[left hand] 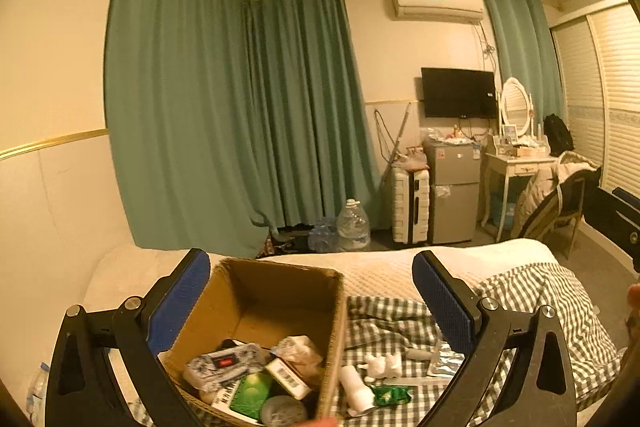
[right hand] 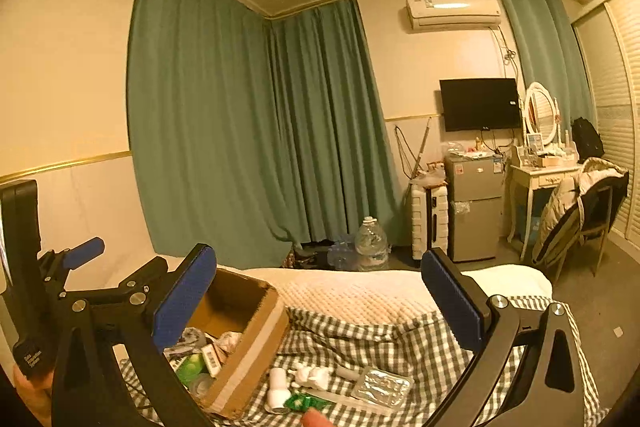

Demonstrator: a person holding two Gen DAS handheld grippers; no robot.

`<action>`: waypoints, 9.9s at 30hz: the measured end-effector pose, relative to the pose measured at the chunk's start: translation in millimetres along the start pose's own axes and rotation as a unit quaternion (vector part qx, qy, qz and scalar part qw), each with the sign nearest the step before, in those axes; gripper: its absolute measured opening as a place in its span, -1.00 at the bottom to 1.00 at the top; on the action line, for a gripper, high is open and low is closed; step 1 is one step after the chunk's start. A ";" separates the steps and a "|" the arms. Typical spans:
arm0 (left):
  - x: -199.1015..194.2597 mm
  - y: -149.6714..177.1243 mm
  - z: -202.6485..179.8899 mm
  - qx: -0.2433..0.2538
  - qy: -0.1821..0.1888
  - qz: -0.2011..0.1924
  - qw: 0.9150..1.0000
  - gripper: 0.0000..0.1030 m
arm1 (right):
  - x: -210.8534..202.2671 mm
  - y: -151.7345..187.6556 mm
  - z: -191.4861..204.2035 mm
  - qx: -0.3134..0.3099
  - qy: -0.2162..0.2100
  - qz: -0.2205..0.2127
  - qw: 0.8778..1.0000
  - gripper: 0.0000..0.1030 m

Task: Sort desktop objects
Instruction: 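Move both grippers back toward the remaining items on the bedspread, then grasp the green packet with the left gripper while the right grasps the silver blister pack, then lift the green packet and blister pack and carry both over the cardboard box, then open the left gripper to drop the green packet while the right drops the blister pack into the box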

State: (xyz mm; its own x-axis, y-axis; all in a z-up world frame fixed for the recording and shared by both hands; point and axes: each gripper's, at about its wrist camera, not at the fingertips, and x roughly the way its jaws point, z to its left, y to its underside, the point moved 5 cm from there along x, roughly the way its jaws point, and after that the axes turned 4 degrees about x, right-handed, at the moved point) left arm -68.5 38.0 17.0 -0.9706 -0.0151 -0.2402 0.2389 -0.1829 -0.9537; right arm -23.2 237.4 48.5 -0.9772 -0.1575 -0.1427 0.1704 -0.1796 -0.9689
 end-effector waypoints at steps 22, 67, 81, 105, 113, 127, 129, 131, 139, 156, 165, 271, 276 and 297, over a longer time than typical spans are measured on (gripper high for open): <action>59.4 49.1 -78.4 0.026 0.046 0.048 0.997 1.00 | 50.9 44.8 -66.2 0.019 0.050 0.067 0.996 0.99; 172.4 205.6 -136.4 0.070 0.141 0.243 0.957 0.87 | 202.9 228.0 -143.3 0.027 0.076 0.343 0.936 0.78; 202.7 248.7 -130.5 0.076 0.127 0.304 0.941 0.79 | 227.7 281.1 -143.1 0.038 0.056 0.422 0.904 0.60; 169.6 244.9 -122.7 0.061 0.178 0.288 0.939 -0.74 | 198.8 229.2 -119.6 0.095 0.007 0.353 0.931 -0.82; 139.6 220.7 -119.0 0.064 0.190 0.247 0.948 -0.76 | 178.2 203.0 -114.2 0.085 0.033 0.306 0.948 -0.87; 118.3 174.6 -127.6 0.066 0.187 0.200 0.960 -0.76 | 136.1 159.8 -104.2 0.068 0.087 0.219 0.969 -0.87; 111.7 168.9 -126.0 0.065 0.187 0.192 0.961 -0.76 | 128.7 152.9 -102.0 0.068 0.097 0.204 0.972 -0.87; 104.2 162.1 -122.8 0.064 0.187 0.182 0.963 -0.76 | 121.1 147.1 -101.4 0.066 0.103 0.194 0.973 -0.87; 75.3 134.4 -100.8 0.051 0.181 0.146 0.971 -0.76 | 86.1 128.4 -89.4 0.054 0.120 0.155 0.979 -0.87; 17.9 90.5 -43.7 0.023 0.150 0.078 0.985 -0.76 | 16.1 72.0 -38.9 0.032 0.125 0.061 0.990 -0.87; -5.2 64.9 -17.3 0.006 0.142 0.042 0.989 -0.76 | -6.7 46.1 -5.3 0.026 0.113 0.021 0.993 -0.87; 211.3 167.0 134.5 -0.042 0.030 0.252 0.966 -0.75 | 266.4 198.4 182.8 -0.048 -0.069 0.245 0.966 -0.86; 221.7 178.5 131.0 -0.039 0.031 0.288 0.956 -0.75 | 277.4 213.1 179.0 -0.045 -0.061 0.287 0.955 -0.87; 187.1 159.6 139.4 -0.043 0.001 0.252 0.967 0.24 | 247.8 200.2 175.6 -0.083 -0.018 0.255 0.963 0.11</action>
State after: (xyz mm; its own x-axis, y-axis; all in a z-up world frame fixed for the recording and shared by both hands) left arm -216.1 -131.0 -154.9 -0.7309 -0.0783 -0.6780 0.6824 -0.0697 -0.7277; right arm -208.9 -8.1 -145.3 -0.7659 -0.2173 -0.6051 0.6021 0.0876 -0.7936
